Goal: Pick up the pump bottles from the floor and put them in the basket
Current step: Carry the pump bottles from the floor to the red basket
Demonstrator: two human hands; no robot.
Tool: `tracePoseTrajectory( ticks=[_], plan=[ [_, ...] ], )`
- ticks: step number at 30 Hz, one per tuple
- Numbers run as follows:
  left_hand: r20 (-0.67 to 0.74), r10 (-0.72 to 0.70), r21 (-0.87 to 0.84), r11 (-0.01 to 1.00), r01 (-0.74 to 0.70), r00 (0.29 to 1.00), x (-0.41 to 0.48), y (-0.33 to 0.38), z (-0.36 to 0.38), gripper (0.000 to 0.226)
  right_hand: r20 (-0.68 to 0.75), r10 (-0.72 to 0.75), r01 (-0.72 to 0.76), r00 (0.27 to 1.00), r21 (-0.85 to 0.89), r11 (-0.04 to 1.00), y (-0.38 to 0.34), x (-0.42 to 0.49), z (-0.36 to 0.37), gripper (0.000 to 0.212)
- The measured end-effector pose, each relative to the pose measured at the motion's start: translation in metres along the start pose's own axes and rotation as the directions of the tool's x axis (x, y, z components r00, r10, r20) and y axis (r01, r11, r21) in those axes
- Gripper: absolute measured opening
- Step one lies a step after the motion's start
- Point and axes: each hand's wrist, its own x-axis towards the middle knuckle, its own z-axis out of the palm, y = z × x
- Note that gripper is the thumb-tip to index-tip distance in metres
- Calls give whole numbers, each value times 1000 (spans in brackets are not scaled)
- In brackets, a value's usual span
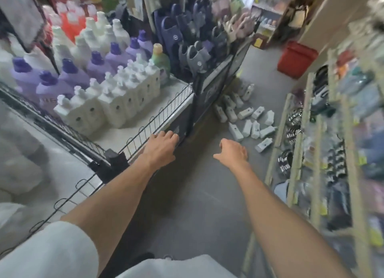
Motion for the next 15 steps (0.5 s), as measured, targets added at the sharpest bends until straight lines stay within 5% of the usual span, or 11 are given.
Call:
tracePoseTrajectory(
  ticks=[15],
  plan=[
    [70,337,6,941,-339,939,268,65,-12,66,5,456,-453,890,112,884,138,145,-49,45]
  ],
)
